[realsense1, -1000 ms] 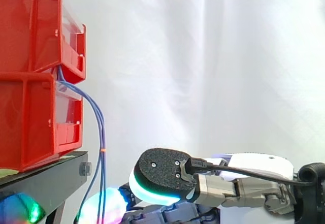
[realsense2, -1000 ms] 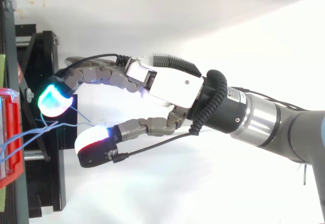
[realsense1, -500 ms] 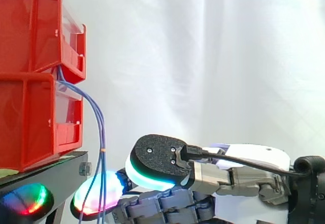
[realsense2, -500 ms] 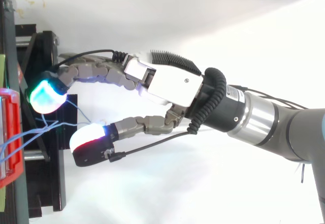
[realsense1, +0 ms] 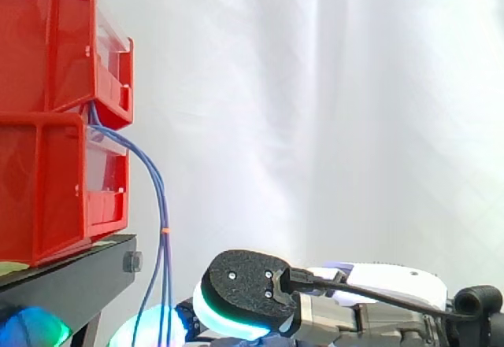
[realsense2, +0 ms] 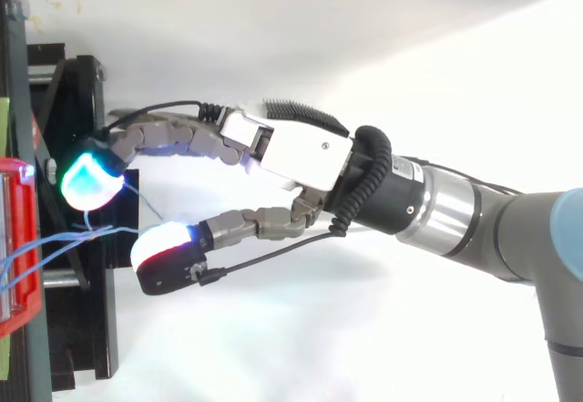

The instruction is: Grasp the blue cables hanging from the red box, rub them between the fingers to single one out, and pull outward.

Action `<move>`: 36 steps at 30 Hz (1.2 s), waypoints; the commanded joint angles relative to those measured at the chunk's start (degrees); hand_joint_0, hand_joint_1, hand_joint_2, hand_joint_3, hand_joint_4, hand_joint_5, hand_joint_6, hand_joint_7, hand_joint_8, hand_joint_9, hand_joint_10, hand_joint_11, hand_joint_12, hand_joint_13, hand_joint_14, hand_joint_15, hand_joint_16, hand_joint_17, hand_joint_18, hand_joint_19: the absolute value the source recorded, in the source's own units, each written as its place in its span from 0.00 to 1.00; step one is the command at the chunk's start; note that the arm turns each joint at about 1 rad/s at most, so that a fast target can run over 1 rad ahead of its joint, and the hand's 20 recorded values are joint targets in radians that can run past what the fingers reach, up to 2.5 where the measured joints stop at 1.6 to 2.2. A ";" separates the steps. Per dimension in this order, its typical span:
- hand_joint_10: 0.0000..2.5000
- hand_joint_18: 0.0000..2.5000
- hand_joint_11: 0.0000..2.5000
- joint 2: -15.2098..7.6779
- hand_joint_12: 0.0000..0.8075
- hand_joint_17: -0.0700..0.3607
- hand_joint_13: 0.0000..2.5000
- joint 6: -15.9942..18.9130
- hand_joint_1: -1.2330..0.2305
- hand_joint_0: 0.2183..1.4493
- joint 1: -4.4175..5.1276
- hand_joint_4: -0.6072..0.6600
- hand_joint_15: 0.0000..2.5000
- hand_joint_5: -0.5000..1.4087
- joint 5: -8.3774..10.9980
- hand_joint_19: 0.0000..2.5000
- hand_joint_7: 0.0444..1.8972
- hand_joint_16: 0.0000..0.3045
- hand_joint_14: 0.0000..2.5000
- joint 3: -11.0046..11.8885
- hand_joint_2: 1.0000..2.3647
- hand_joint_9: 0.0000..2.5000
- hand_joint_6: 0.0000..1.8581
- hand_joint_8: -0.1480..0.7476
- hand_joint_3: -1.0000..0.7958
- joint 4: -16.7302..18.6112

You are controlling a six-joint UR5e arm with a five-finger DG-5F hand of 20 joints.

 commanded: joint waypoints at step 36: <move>0.00 0.11 0.00 2.90 0.39 0.40 0.13 19.12 0.43 0.26 -2.00 0.73 0.00 0.18 -10.72 0.08 0.42 0.15 0.00 1.16 0.00 0.20 0.27 0.42 0.28 -12.79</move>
